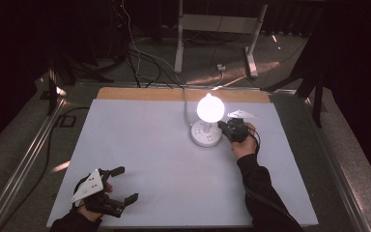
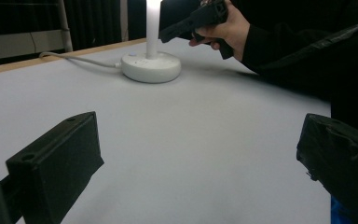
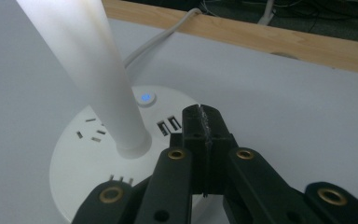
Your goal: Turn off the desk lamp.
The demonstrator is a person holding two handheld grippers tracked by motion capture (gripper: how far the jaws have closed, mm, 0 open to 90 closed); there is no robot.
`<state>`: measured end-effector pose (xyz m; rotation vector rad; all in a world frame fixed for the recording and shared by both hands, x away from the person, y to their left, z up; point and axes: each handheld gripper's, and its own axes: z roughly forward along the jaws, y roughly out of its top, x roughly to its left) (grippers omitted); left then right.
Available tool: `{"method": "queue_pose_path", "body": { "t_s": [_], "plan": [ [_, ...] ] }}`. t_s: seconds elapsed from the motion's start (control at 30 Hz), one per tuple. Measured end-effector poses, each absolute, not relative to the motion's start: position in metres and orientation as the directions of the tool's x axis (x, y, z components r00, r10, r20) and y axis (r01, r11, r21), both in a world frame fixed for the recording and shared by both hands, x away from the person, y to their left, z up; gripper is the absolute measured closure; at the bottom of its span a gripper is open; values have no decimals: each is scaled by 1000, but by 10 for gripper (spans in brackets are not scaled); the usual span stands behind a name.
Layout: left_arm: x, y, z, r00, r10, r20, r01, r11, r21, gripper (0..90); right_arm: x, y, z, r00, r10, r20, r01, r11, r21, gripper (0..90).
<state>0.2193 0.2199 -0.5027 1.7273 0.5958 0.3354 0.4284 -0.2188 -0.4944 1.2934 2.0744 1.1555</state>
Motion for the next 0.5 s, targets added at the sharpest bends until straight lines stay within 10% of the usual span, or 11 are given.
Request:
{"method": "queue_pose_path", "body": {
  "t_s": [0.5],
  "plan": [
    [219, 220, -503, 826, 555, -96, 211, -147, 966, 5, 430, -213, -507, -474, 879, 57, 532, 234, 814, 900]
  ]
}}
